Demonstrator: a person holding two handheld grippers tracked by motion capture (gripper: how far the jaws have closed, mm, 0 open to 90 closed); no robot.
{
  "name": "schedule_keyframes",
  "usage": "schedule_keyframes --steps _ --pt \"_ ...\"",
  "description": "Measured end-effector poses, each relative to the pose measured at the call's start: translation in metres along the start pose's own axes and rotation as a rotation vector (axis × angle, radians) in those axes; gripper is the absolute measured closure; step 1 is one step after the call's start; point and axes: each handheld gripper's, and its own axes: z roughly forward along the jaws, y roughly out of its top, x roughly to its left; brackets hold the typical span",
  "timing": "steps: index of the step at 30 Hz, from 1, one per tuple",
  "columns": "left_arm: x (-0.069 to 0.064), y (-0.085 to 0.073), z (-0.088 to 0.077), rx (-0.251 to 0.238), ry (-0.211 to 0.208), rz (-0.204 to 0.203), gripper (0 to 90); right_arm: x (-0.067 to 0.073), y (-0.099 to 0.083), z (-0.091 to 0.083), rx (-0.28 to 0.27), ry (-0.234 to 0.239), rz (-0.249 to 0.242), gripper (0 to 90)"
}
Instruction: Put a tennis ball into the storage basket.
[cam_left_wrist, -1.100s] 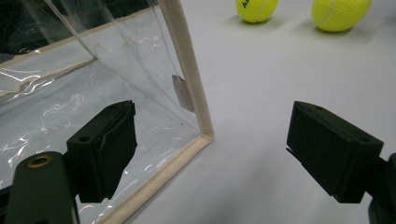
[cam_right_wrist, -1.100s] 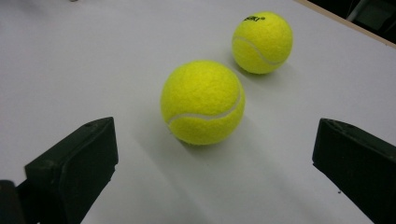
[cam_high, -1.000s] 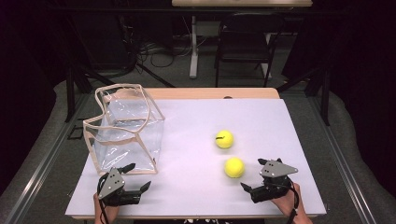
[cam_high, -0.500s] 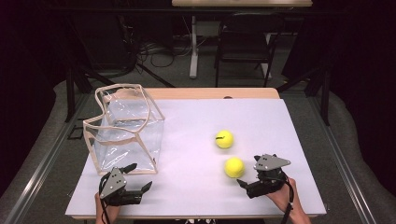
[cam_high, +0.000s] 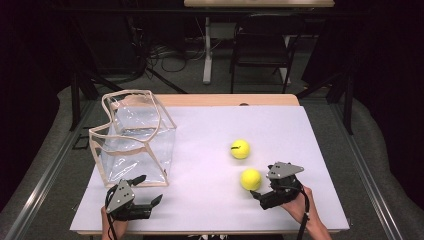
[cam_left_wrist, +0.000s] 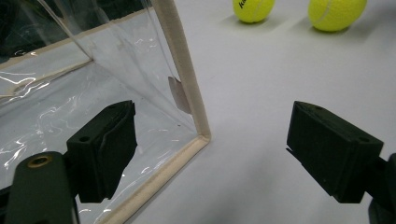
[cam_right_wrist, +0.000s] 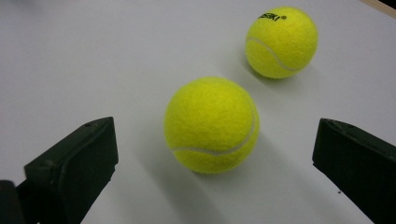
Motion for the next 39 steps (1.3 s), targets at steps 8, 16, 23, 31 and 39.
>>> schedule_keyframes --steps 8,16,23,31,39 --pt "0.000 0.000 0.001 0.009 -0.013 0.003 15.9 0.000 0.008 0.008 0.006 0.007 -0.003 0.0" --pt "0.001 0.000 0.002 0.012 -0.016 0.004 15.9 -0.003 0.013 0.020 0.019 0.027 0.003 0.0" --pt "0.001 0.000 0.001 0.013 -0.016 0.002 15.8 -0.004 0.011 0.028 0.030 0.041 0.014 0.0" --pt "0.001 -0.001 0.001 0.015 -0.014 0.002 15.9 -0.006 0.006 0.036 0.036 0.056 0.030 0.0" --pt "0.001 -0.001 0.002 0.018 -0.021 -0.003 15.9 -0.004 0.004 0.041 0.028 0.062 0.039 0.0"
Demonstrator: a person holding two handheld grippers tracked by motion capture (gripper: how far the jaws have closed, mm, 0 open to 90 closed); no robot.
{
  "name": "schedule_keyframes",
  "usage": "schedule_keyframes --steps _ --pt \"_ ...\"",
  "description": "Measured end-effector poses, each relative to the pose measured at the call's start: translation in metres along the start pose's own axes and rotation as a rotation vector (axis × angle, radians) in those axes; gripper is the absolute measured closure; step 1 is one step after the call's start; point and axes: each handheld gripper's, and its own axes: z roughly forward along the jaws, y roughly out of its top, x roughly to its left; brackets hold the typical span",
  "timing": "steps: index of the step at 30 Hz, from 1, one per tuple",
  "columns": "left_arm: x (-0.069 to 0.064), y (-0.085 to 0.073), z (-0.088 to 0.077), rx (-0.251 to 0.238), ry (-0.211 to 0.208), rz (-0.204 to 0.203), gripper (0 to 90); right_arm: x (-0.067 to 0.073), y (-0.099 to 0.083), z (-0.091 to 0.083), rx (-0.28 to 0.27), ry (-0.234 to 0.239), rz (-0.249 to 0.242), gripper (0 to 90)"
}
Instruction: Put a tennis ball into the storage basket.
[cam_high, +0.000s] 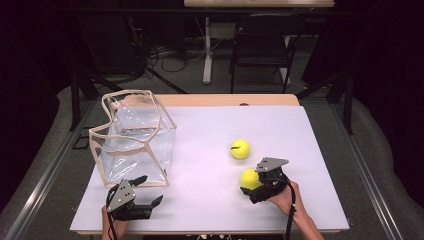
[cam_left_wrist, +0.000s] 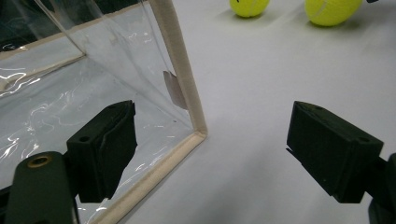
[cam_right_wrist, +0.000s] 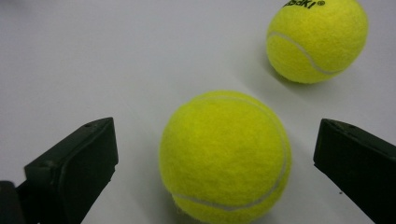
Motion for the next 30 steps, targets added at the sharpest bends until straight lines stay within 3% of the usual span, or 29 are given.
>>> schedule_keyframes --steps 4,12,22,30 --pt "-0.001 0.000 -0.001 -0.003 0.004 0.006 15.9 0.001 -0.002 0.002 0.010 -0.006 -0.001 0.7" --pt "0.000 0.000 -0.001 -0.002 0.005 0.005 15.9 -0.002 -0.006 0.006 0.014 -0.008 0.014 13.9" --pt "0.000 0.000 -0.001 0.003 0.001 0.002 15.9 -0.003 -0.010 0.011 0.050 -0.019 0.024 23.8" --pt "0.000 0.000 -0.001 0.009 0.001 0.003 15.9 -0.003 -0.010 0.011 0.050 -0.018 0.024 25.5"
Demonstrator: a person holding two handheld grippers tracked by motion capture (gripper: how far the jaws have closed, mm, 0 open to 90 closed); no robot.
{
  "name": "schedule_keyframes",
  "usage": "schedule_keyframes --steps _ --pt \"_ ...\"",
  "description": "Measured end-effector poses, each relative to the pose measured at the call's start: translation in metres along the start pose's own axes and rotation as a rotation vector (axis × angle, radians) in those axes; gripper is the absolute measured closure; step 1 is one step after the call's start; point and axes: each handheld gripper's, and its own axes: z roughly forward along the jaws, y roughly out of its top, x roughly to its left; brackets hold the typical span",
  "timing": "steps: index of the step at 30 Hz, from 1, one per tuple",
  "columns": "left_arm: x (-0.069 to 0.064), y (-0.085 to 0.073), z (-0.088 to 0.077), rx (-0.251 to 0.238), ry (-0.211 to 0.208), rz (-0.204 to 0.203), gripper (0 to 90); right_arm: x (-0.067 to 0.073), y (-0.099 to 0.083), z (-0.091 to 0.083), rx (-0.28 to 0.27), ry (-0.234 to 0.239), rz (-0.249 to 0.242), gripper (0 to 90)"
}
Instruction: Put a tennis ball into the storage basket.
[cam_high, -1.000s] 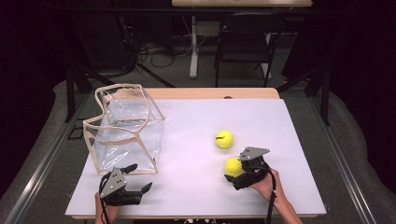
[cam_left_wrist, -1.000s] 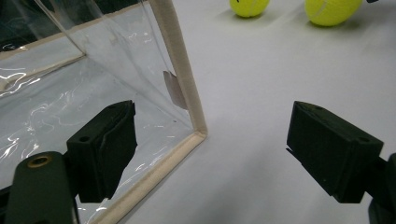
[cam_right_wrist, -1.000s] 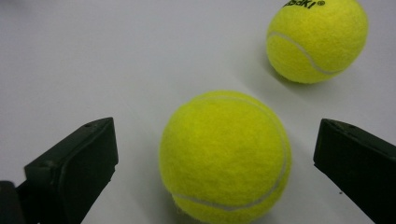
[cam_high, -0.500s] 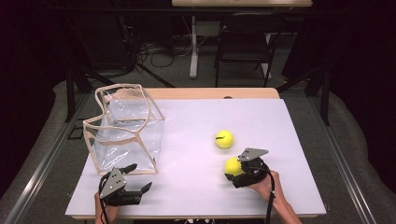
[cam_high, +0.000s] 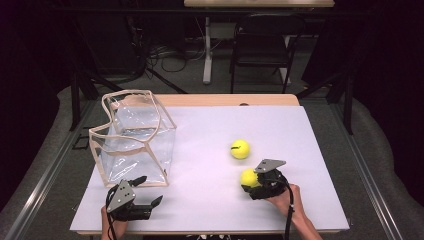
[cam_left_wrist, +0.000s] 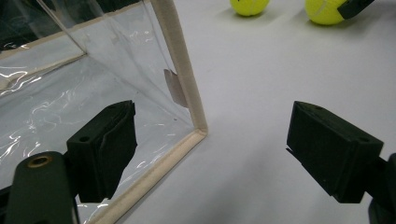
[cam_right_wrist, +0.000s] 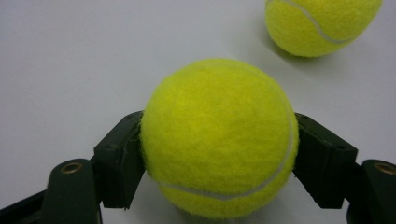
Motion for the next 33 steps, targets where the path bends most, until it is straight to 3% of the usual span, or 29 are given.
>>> schedule_keyframes --steps 18,33 --pt "-0.001 0.000 -0.001 0.004 -0.001 0.004 15.9 0.009 0.007 -0.004 -0.005 -0.003 -0.050 25.7" --pt "-0.001 0.000 0.000 0.005 0.001 0.006 15.9 0.006 0.016 -0.017 -0.030 -0.020 -0.052 25.7"
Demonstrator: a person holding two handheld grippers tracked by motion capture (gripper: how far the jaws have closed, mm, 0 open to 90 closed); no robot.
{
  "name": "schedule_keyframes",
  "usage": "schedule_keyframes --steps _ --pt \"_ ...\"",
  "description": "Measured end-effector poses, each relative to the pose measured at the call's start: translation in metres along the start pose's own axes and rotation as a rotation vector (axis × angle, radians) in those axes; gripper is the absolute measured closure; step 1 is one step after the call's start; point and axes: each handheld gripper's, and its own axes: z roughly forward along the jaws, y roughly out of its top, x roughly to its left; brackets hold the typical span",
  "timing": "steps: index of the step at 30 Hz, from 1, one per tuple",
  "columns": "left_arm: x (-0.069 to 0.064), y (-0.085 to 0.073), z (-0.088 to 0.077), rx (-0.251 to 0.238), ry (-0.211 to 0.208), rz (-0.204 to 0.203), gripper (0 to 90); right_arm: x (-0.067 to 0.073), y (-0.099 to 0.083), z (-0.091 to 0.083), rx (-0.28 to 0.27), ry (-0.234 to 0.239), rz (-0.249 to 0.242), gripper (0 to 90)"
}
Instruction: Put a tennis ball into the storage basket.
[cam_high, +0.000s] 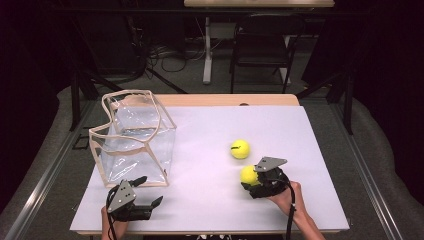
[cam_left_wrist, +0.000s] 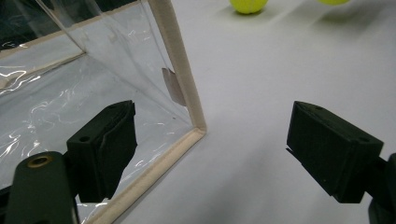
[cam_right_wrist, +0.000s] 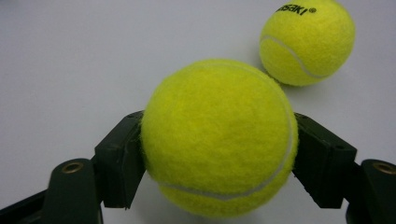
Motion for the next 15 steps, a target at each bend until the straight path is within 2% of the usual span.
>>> schedule_keyframes --steps 15 --pt "-0.0001 -0.0002 0.0005 0.000 0.001 -0.004 15.9 0.0002 0.0107 -0.0074 -0.015 -0.003 -0.023 25.7"
